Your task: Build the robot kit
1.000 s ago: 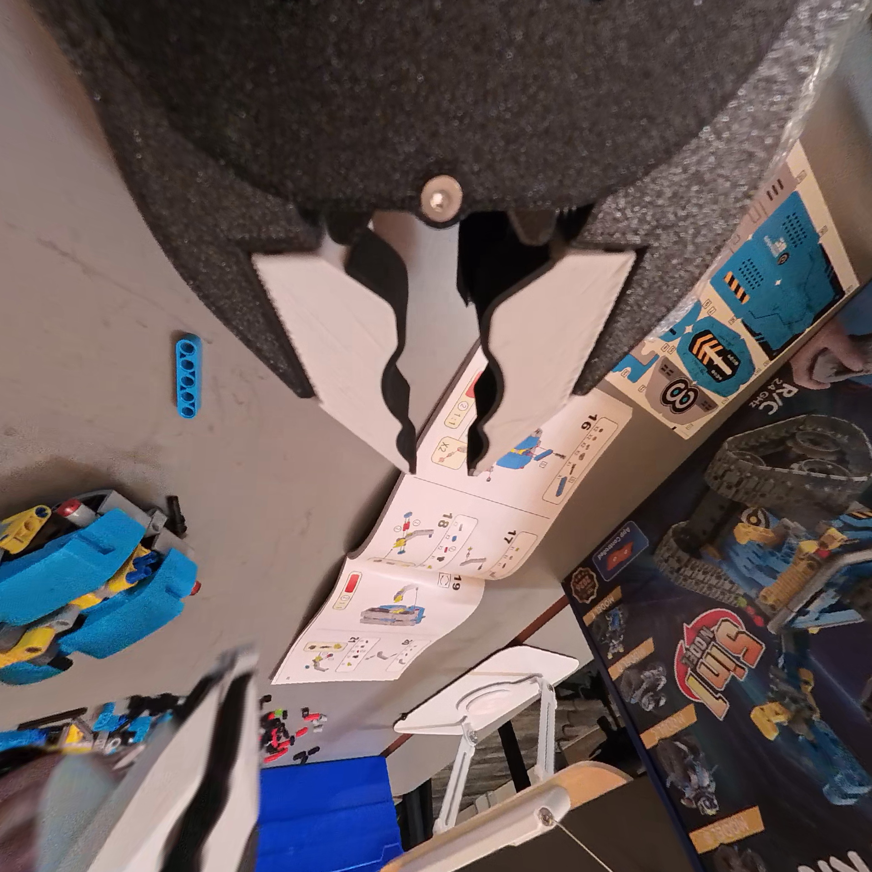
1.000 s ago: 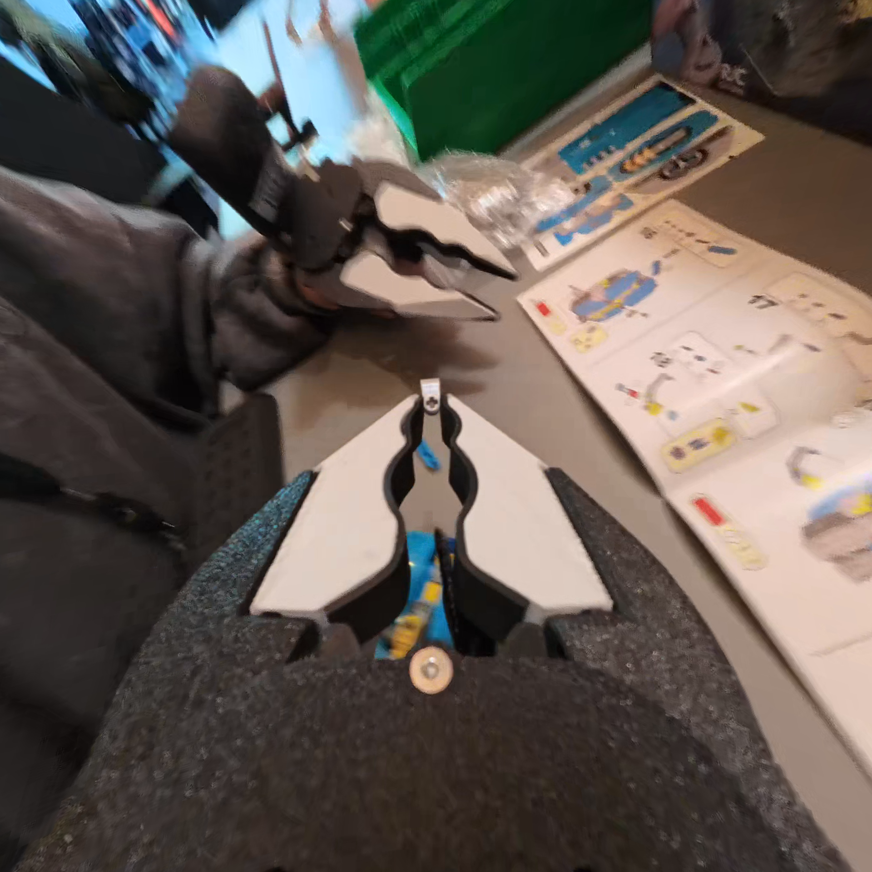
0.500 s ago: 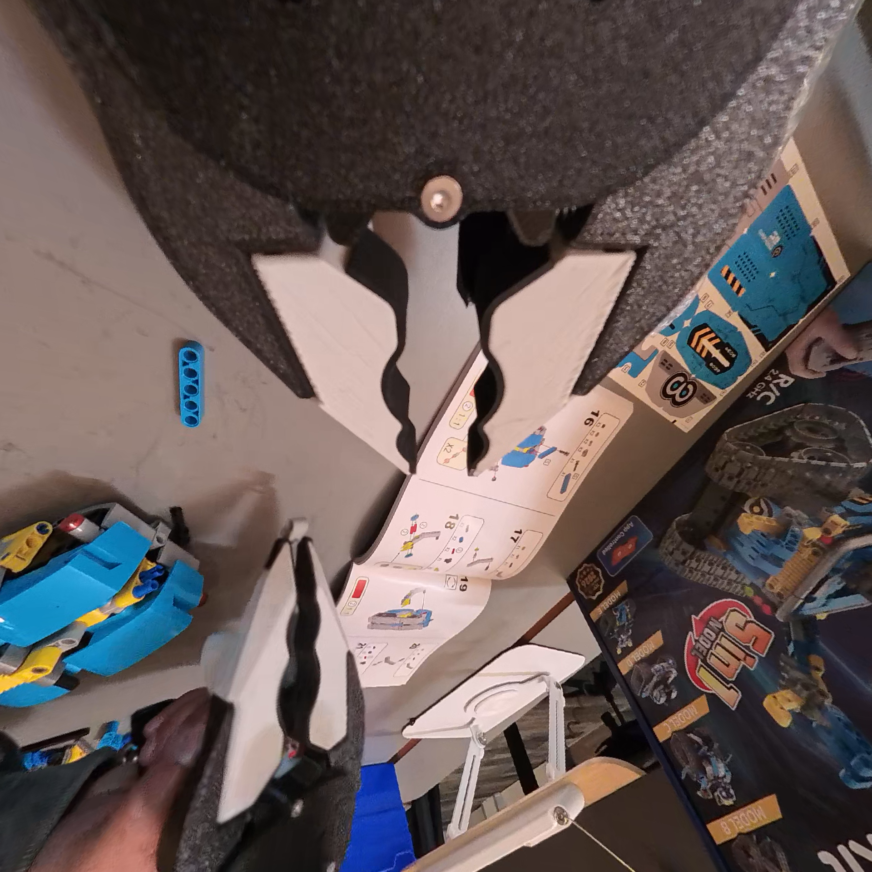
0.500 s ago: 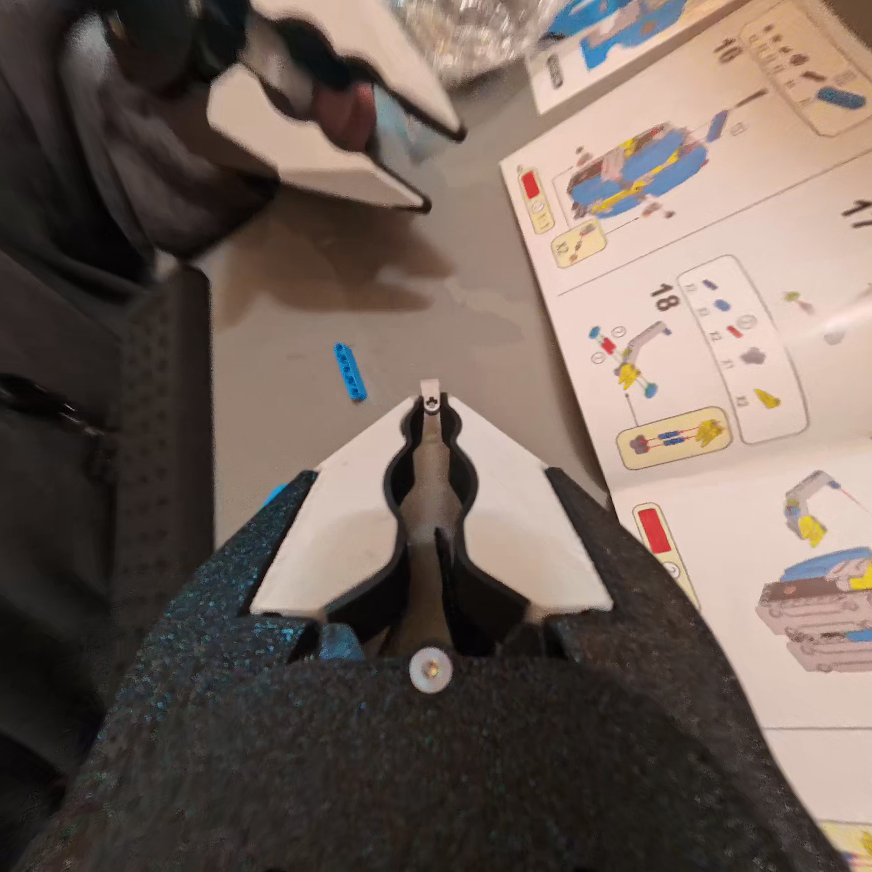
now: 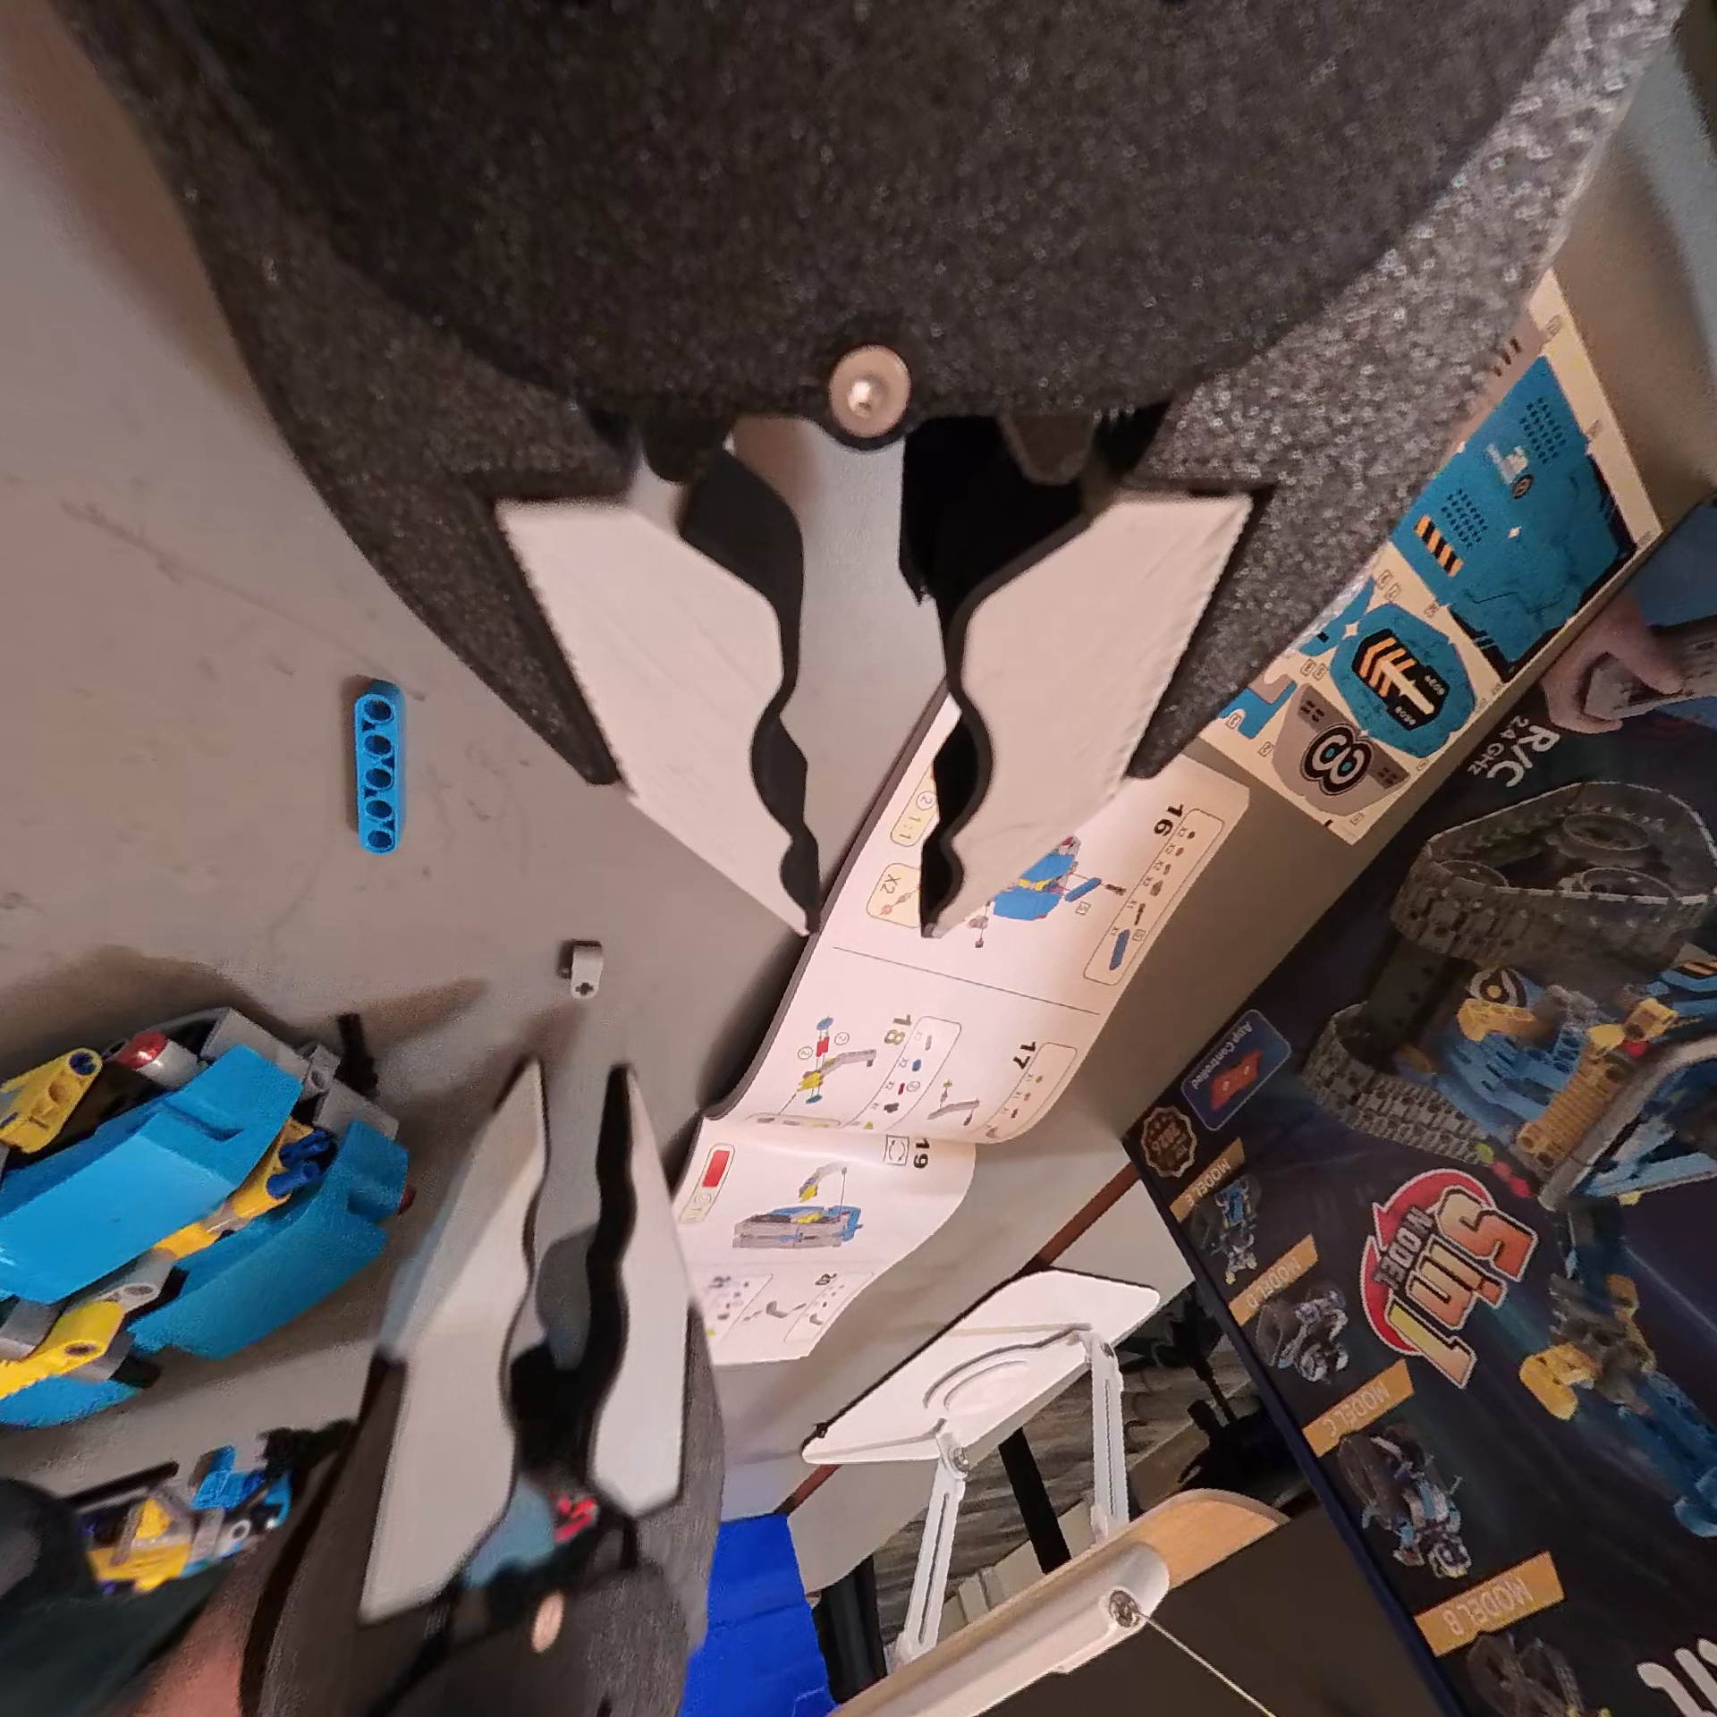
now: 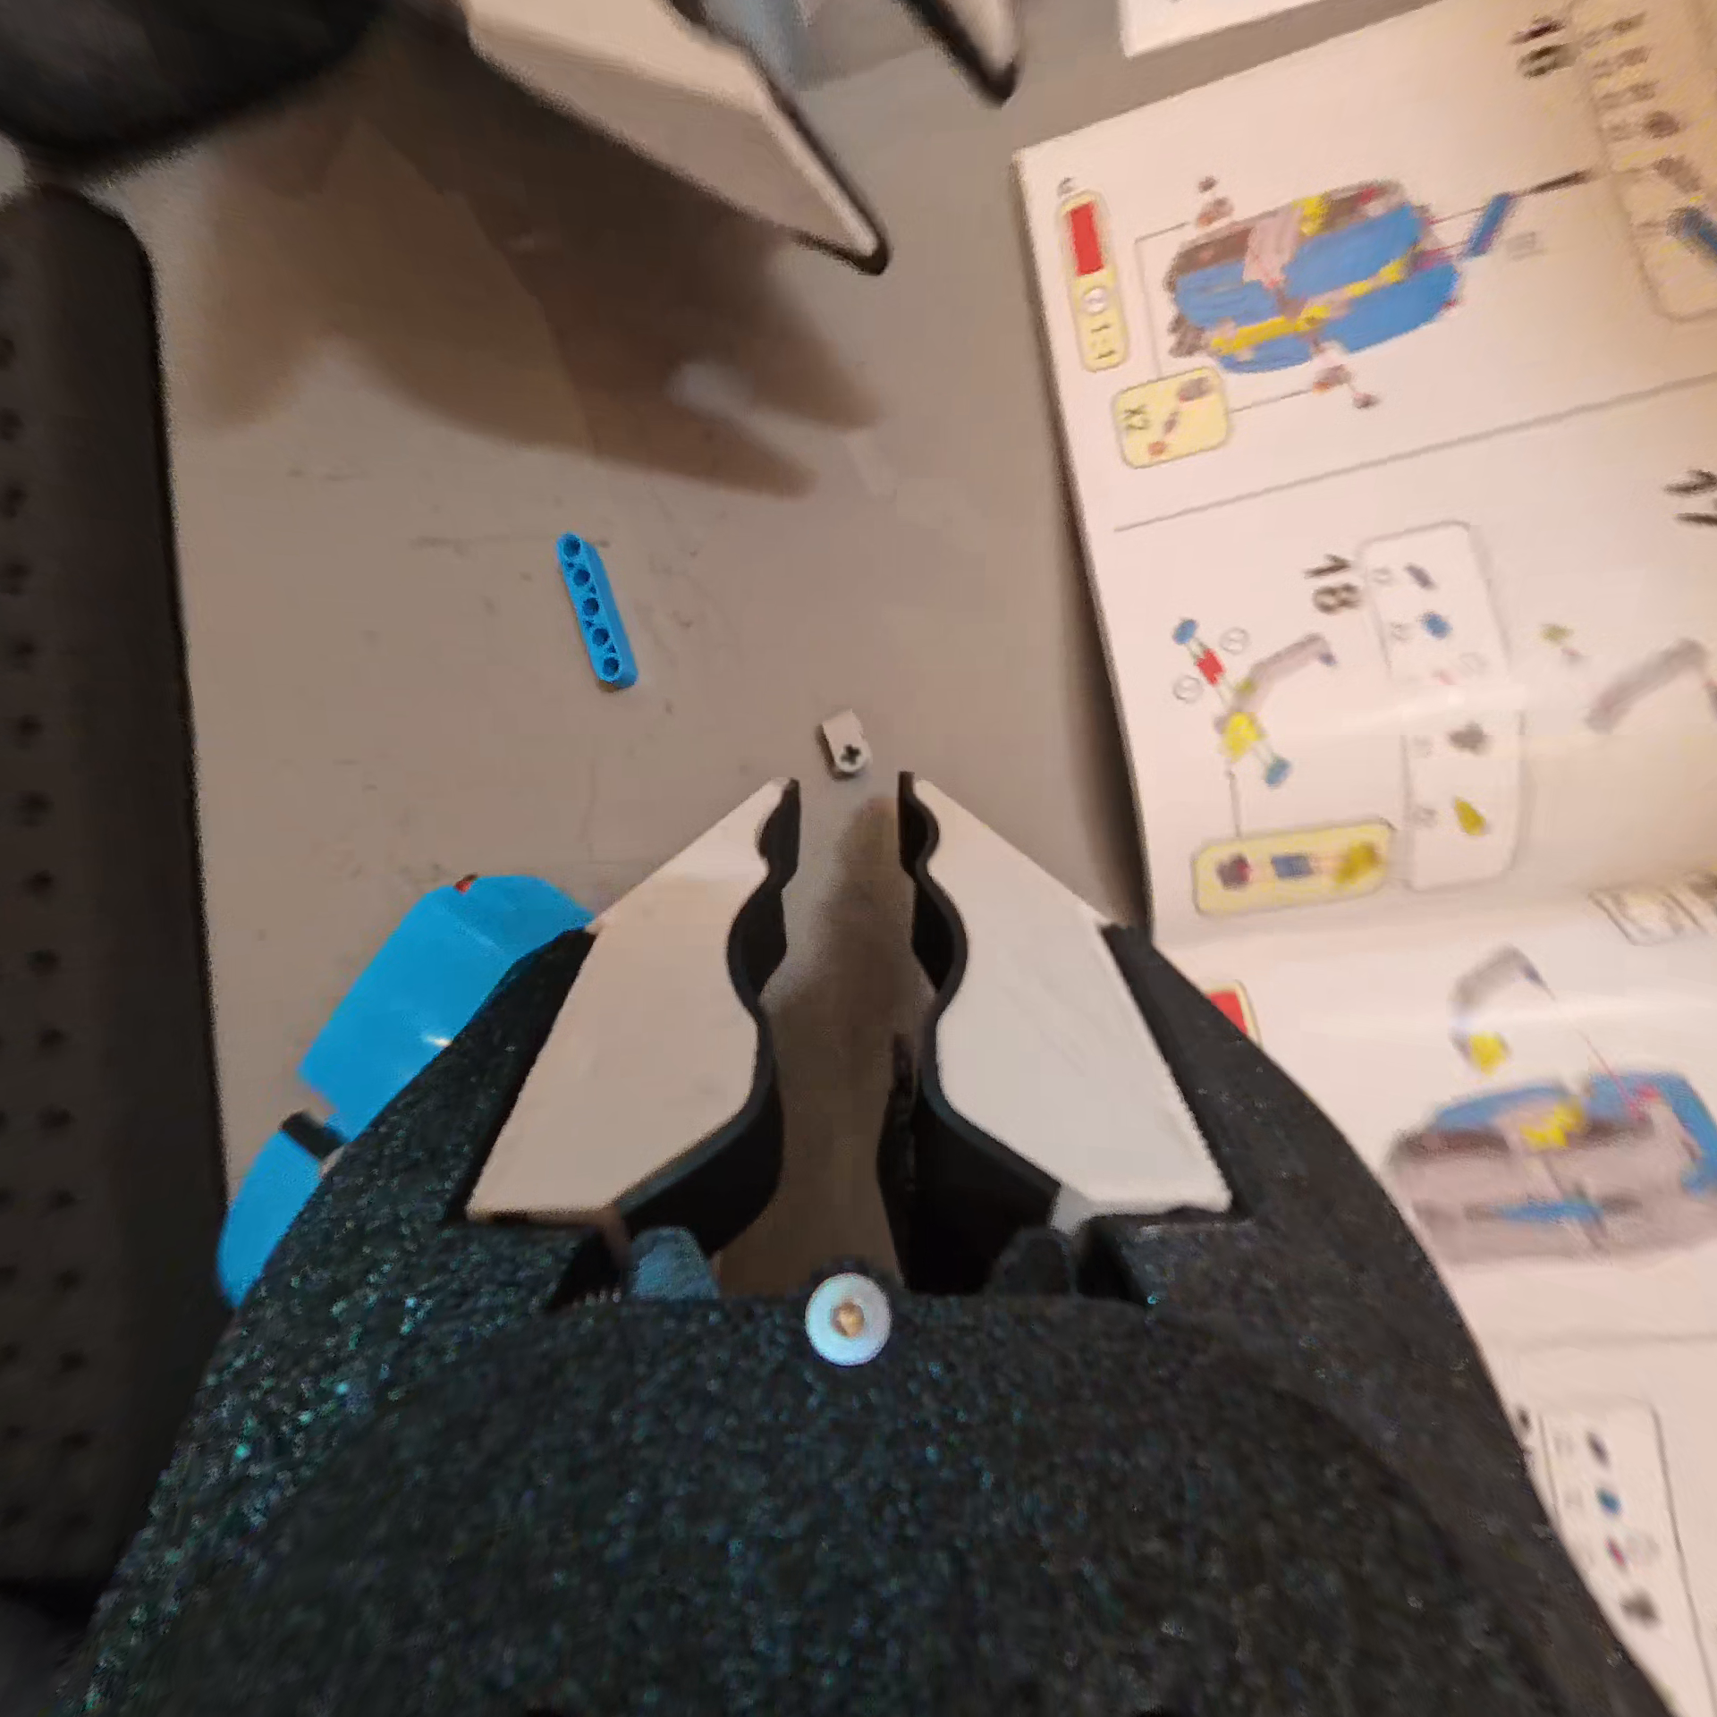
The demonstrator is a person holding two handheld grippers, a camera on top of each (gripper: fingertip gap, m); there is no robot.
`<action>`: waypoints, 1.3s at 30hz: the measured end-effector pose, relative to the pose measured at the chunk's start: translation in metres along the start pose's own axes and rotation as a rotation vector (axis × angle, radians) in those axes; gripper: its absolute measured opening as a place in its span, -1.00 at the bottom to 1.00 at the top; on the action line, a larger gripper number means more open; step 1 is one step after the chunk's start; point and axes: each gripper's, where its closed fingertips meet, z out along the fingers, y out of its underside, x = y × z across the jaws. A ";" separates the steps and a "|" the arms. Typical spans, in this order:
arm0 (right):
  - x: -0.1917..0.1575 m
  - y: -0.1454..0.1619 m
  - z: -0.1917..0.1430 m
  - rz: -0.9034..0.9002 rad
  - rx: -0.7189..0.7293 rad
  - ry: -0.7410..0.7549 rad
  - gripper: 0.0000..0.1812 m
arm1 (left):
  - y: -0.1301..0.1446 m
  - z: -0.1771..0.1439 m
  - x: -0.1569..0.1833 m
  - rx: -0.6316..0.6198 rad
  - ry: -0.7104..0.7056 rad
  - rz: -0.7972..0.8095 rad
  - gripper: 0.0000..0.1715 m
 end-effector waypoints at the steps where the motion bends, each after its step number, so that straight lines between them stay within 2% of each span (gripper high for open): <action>1: 0.001 -0.003 -0.012 0.030 0.049 0.017 -0.77 | 0.000 0.000 0.000 -0.001 0.000 0.003 -0.76; 3: 0.002 -0.007 -0.039 0.101 0.164 0.084 -0.77 | 0.000 0.000 0.000 -0.002 -0.001 0.005 -0.76; 6: -0.007 0.007 -0.079 0.181 0.299 0.221 -0.77 | 0.000 0.000 0.000 -0.003 0.000 0.005 -0.76; 11: -0.026 0.055 -0.143 0.339 0.509 0.506 -0.83 | 0.001 0.001 0.002 -0.009 0.005 0.016 -0.76; 13: -0.025 0.093 -0.161 0.437 0.506 0.640 -0.59 | 0.001 0.001 0.003 -0.012 0.006 0.017 -0.76; 14: -0.028 0.113 -0.166 0.503 0.488 0.654 -0.54 | 0.002 0.001 0.003 -0.012 0.006 0.017 -0.76; 16: -0.033 0.150 -0.176 0.624 0.468 0.677 -0.54 | 0.001 0.001 0.002 -0.011 0.006 0.016 -0.76; 20: -0.031 0.233 -0.208 0.736 0.307 0.920 -0.54 | 0.001 0.001 0.003 -0.011 0.005 0.018 -0.76; 23: -0.031 0.271 -0.220 0.808 0.262 0.969 -0.58 | 0.002 0.002 0.003 -0.016 0.005 0.022 -0.76; 28: -0.023 0.293 -0.225 0.864 0.261 0.962 -0.61 | 0.002 0.001 0.003 -0.016 0.005 0.018 -0.76; 33: -0.010 0.290 -0.235 0.812 0.278 1.022 -0.81 | 0.002 0.002 0.004 -0.018 0.006 0.027 -0.76; 35: -0.002 0.289 -0.243 0.791 0.288 1.071 -0.82 | 0.002 0.002 0.005 -0.020 0.006 0.035 -0.76; 39: 0.009 0.299 -0.241 0.827 0.271 1.057 -0.82 | 0.002 0.001 0.004 -0.017 0.004 0.034 -0.76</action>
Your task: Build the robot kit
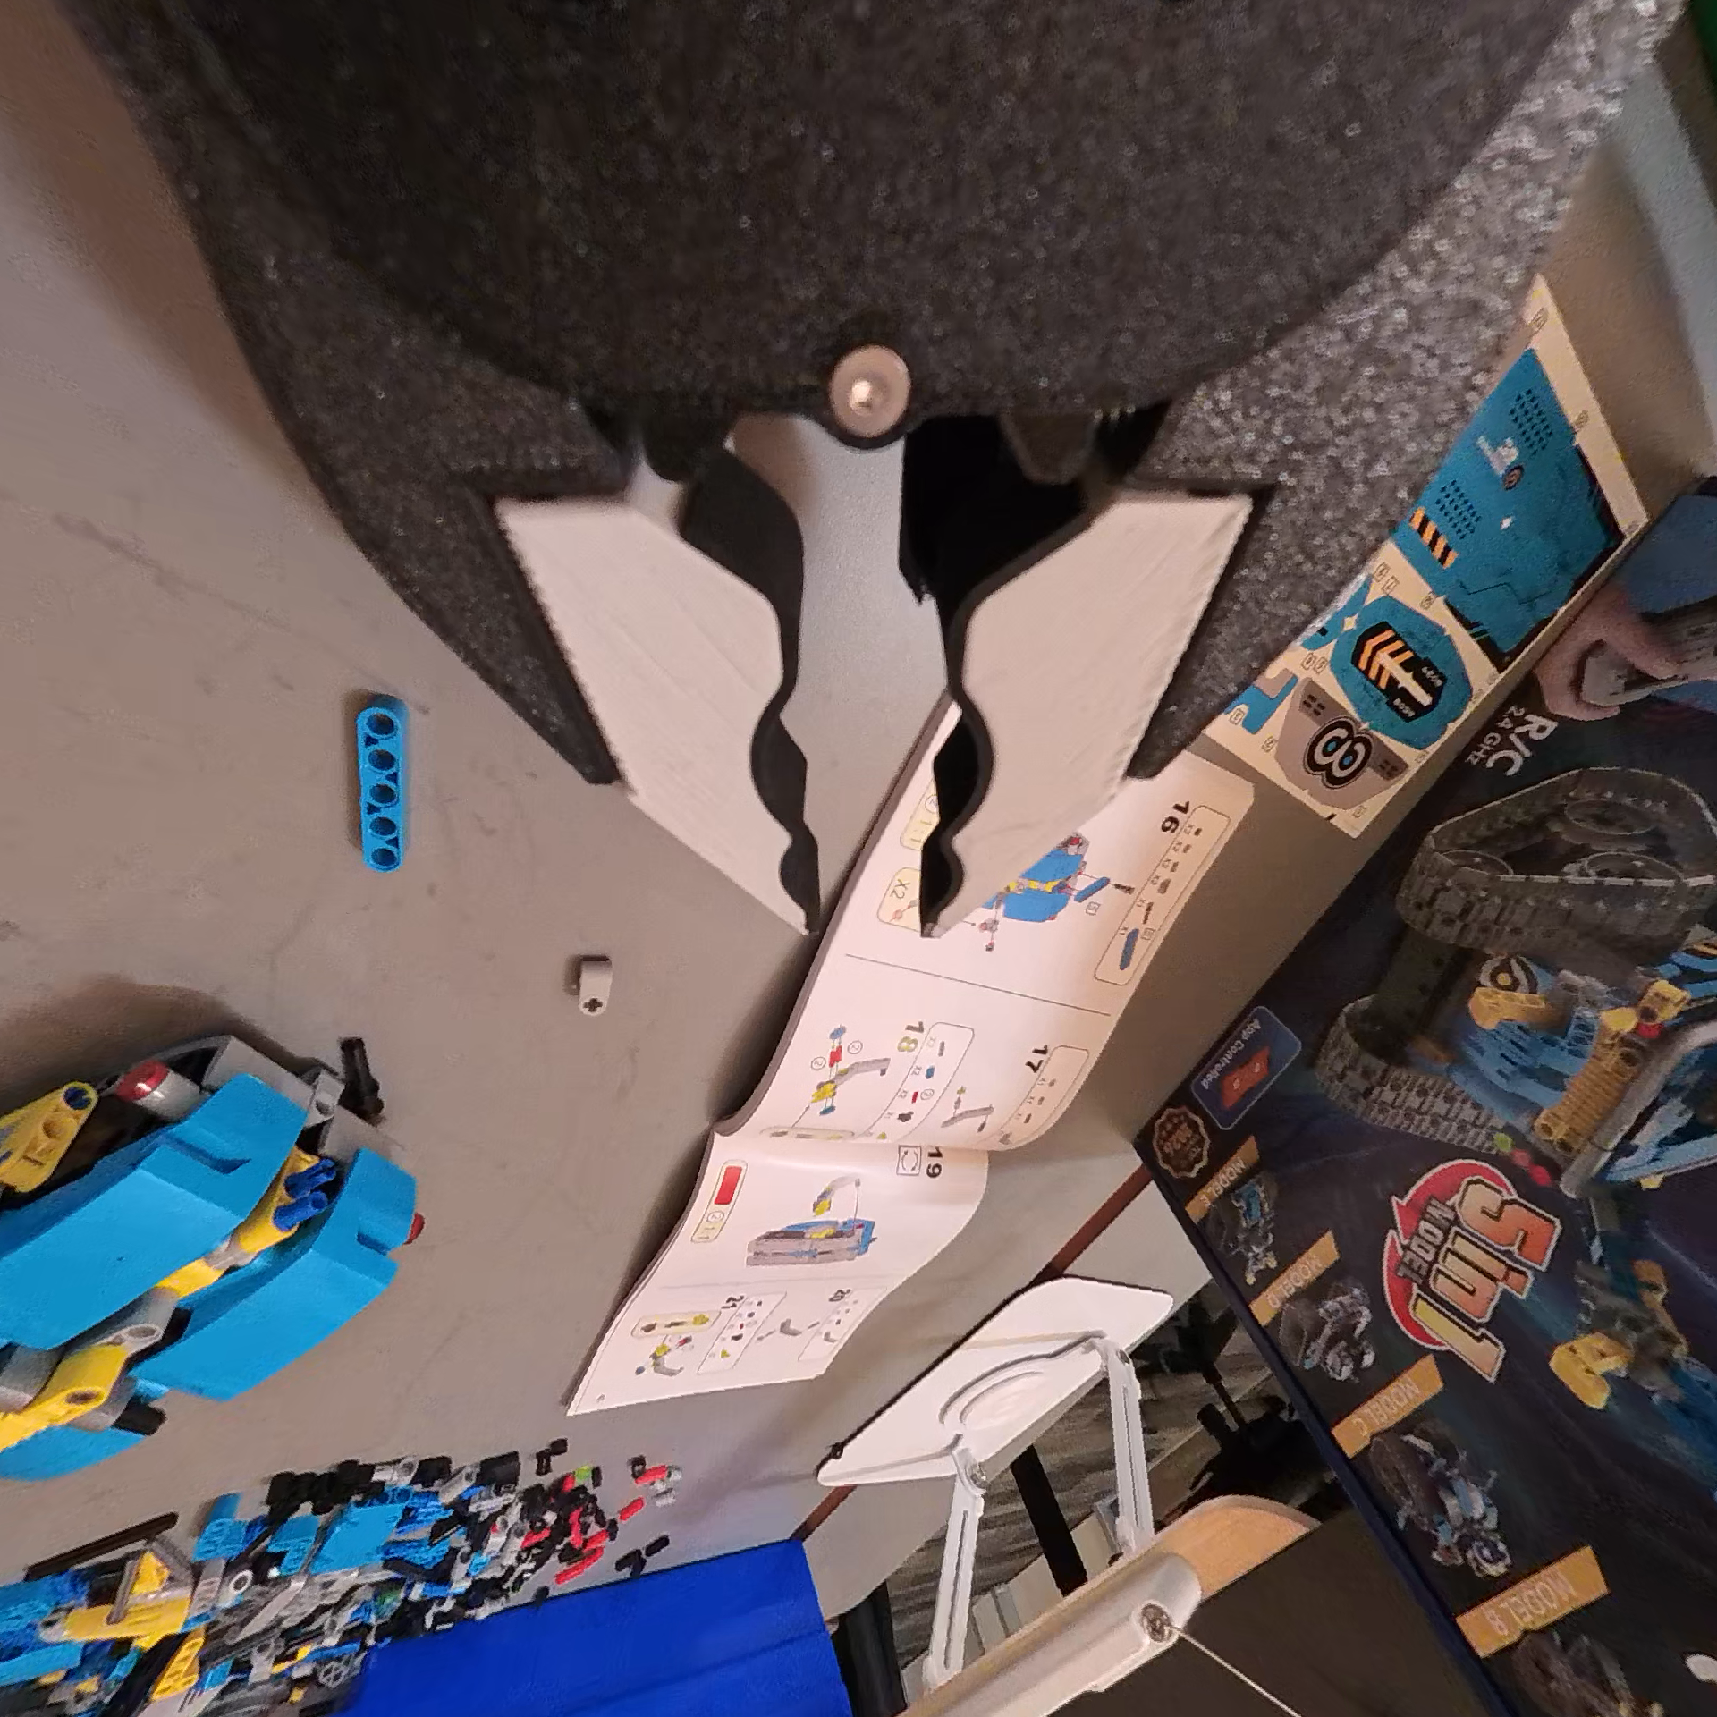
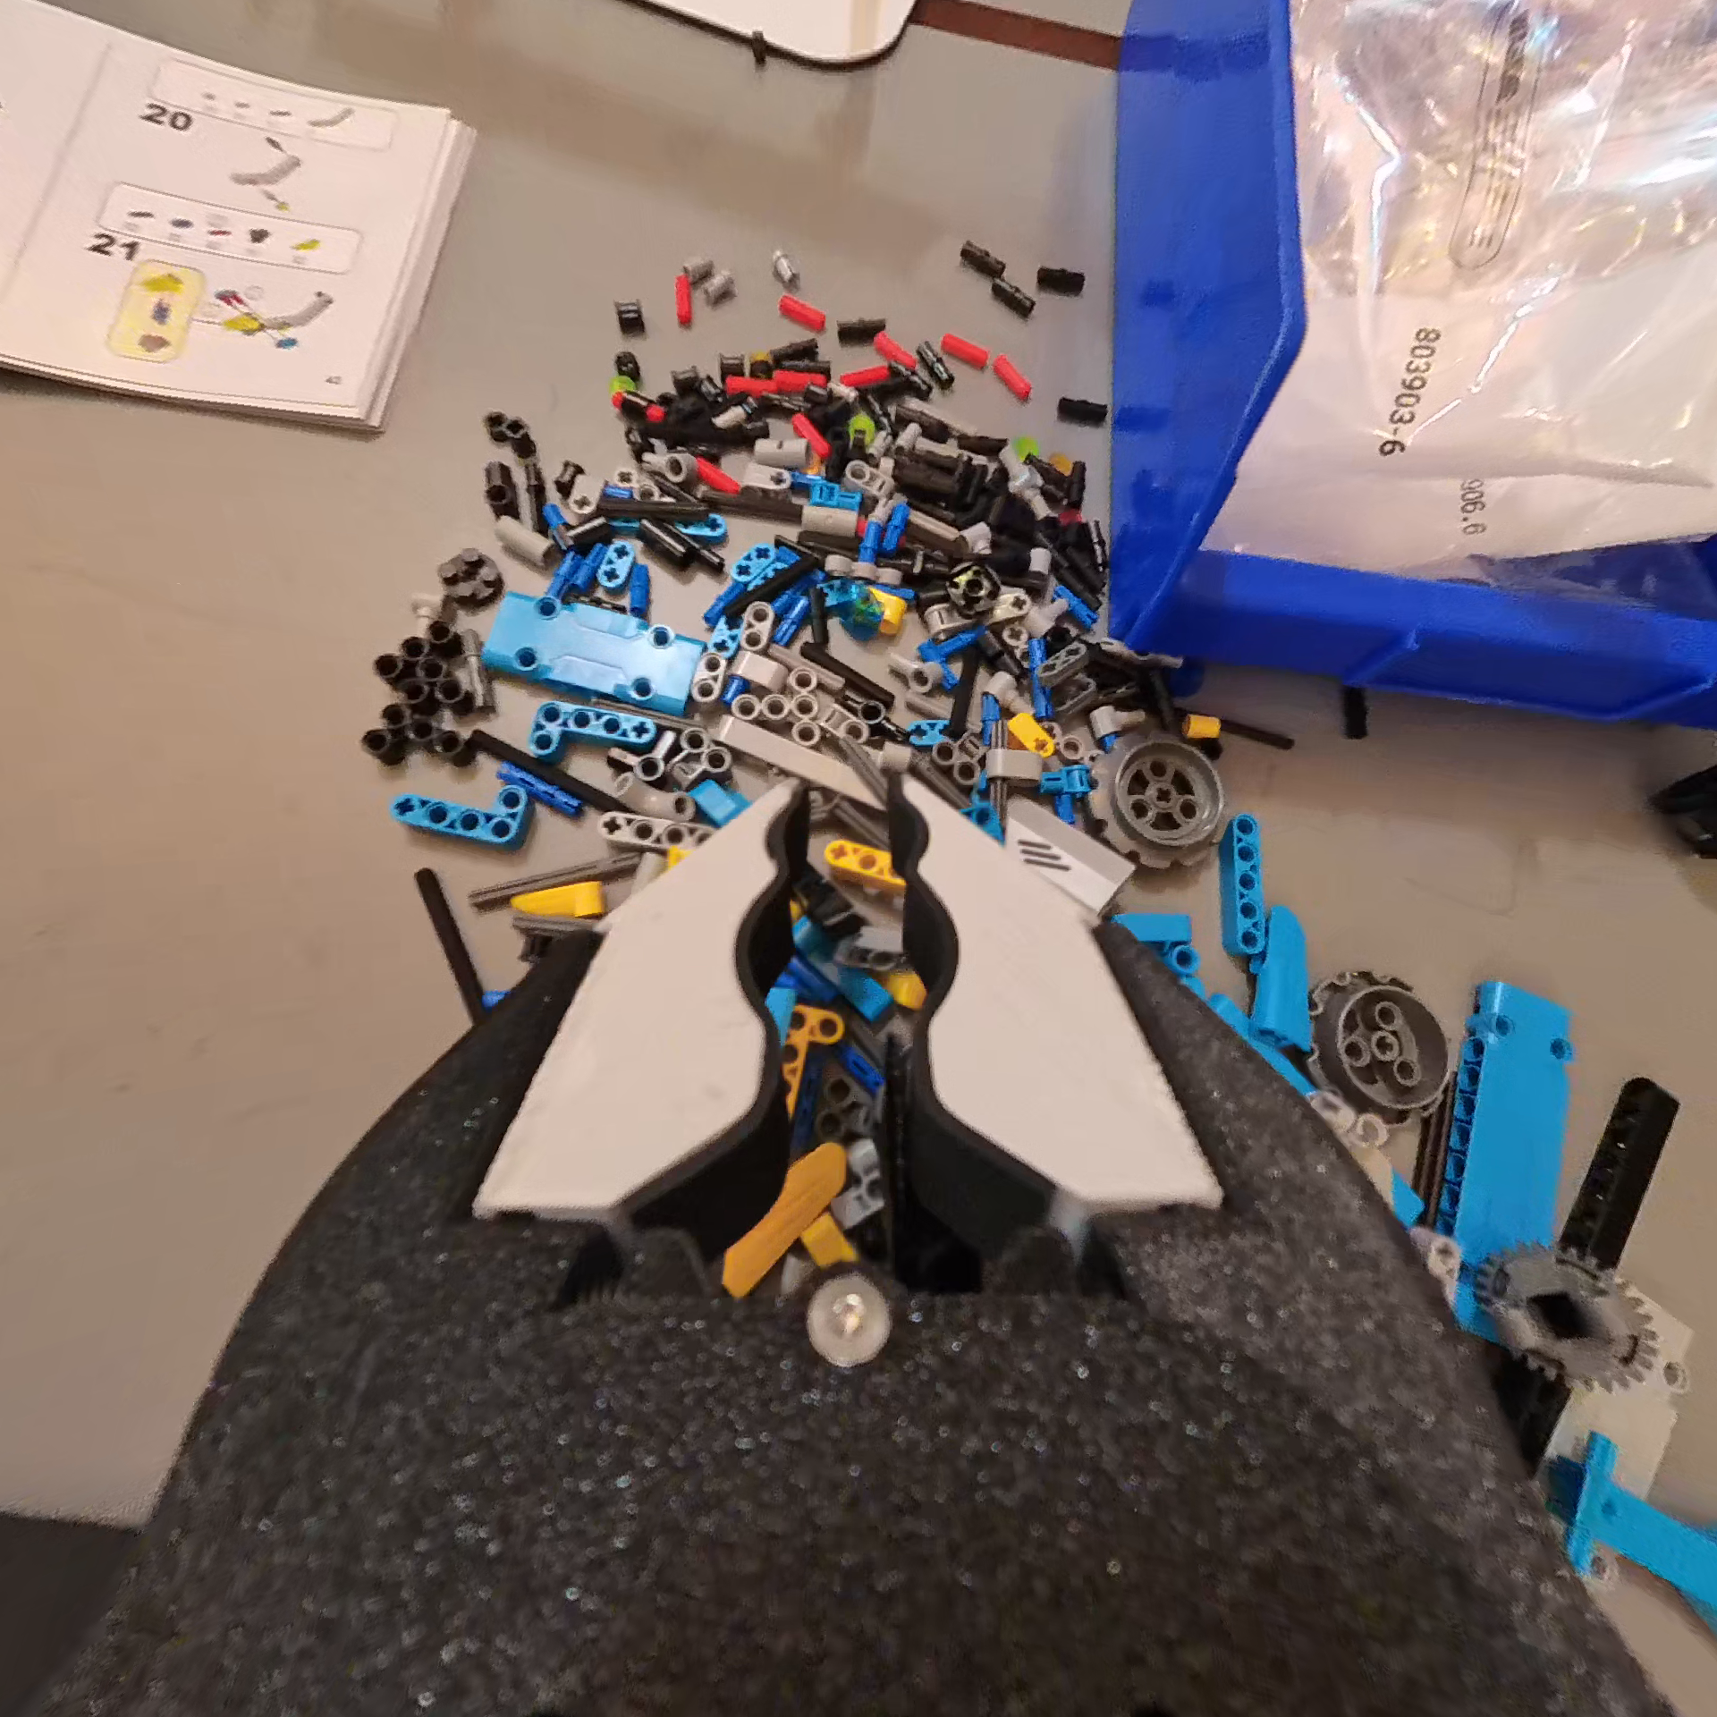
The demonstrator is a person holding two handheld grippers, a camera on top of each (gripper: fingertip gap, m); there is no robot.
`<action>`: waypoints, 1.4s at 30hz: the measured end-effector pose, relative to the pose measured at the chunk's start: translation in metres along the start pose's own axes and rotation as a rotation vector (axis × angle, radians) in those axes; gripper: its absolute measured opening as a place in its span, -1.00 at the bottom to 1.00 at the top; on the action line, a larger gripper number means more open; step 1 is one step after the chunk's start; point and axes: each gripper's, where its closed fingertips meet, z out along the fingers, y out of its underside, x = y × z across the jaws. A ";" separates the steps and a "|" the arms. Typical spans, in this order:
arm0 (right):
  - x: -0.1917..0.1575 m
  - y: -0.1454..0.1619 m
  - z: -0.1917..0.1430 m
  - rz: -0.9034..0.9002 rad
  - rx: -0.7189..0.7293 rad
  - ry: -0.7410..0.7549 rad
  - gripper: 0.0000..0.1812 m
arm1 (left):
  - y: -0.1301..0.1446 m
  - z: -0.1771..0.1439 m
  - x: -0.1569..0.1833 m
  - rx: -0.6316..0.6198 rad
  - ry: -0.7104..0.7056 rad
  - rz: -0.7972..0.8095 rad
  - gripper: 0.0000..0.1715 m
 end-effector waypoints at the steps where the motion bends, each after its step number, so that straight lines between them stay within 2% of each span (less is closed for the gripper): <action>1: 0.003 0.001 0.003 0.006 -0.007 0.005 -0.83 | 0.000 0.000 -0.001 0.002 -0.001 -0.004 -0.76; 9: 0.038 -0.010 0.019 0.153 0.024 0.008 -0.84 | -0.001 -0.001 -0.001 0.006 0.001 -0.014 -0.76; 17: 0.047 -0.016 0.024 0.135 0.002 0.033 -0.88 | 0.000 0.000 -0.002 0.003 0.000 -0.017 -0.76; 30: 0.015 -0.030 0.043 0.093 -0.019 -0.050 -0.88 | 0.000 0.000 -0.002 0.004 -0.001 -0.015 -0.76; 33: 0.011 -0.047 0.043 0.103 0.018 -0.043 -0.88 | 0.000 0.000 -0.004 0.004 -0.011 -0.020 -0.76; 36: 0.000 -0.072 0.050 0.125 0.063 -0.105 -0.88 | 0.002 0.004 -0.011 -0.007 -0.019 -0.070 -0.74; 40: -0.007 -0.099 0.071 0.117 0.020 -0.169 -0.88 | 0.008 0.008 -0.026 -0.045 -0.062 -0.156 -0.70; 42: -0.008 -0.099 0.084 0.122 -0.043 -0.178 -0.87 | 0.011 0.011 -0.021 -0.097 -0.045 -0.178 -0.70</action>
